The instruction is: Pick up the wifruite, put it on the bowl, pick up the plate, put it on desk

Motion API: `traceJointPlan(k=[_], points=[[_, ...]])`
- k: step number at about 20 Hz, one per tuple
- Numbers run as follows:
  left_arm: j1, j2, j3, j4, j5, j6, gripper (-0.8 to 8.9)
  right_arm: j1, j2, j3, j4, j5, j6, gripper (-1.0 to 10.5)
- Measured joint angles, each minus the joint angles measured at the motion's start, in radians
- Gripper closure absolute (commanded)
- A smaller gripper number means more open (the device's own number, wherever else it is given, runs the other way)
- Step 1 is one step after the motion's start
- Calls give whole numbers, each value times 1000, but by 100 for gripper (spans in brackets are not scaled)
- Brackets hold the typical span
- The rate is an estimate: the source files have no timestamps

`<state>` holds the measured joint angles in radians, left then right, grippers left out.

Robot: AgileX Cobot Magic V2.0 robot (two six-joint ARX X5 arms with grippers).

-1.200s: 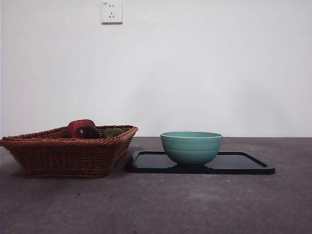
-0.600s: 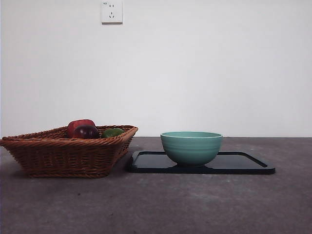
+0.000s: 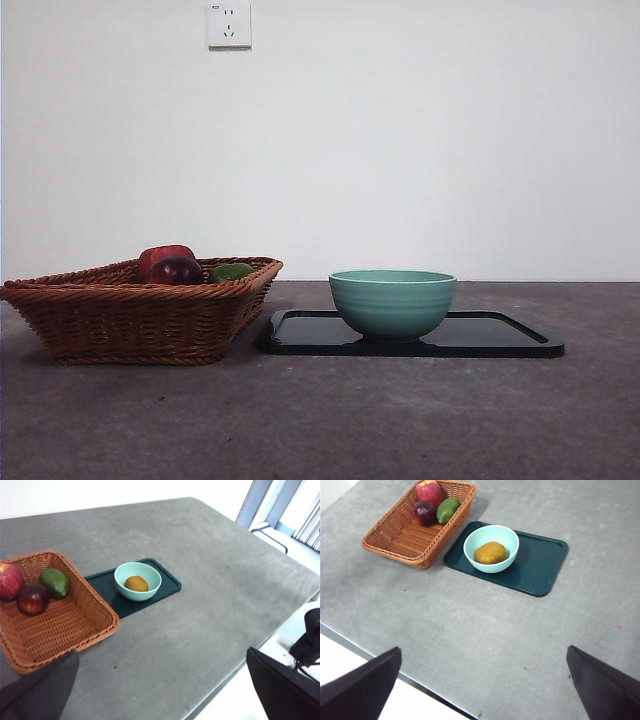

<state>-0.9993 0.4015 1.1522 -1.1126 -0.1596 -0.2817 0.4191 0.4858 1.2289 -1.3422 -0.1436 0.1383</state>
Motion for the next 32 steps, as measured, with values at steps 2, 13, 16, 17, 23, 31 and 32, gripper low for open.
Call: traceJointPlan(k=[2,13,16,17,23,31,32], points=[[0,6,0,11,0,-18,166,0,0,0,0,-12,1,340],[0,499,1,240,0,-79,166,0,0,0,0,-12,1,340],[0,651,30,271,0,-95,166,0,0,0,0,-11,1,340],[3,701,54,272,0,-98,166,0,0,0,0,-12,1,340],[38,1018,283,213,21,-100,166,0,0,0,0,-12,1,340],[122,1448,686,-36,55,-82,166,0,0,0,0,-12,1,340],[131,1500,742,-62,56,-71,166,0,0,0,0,-12,1,340]])
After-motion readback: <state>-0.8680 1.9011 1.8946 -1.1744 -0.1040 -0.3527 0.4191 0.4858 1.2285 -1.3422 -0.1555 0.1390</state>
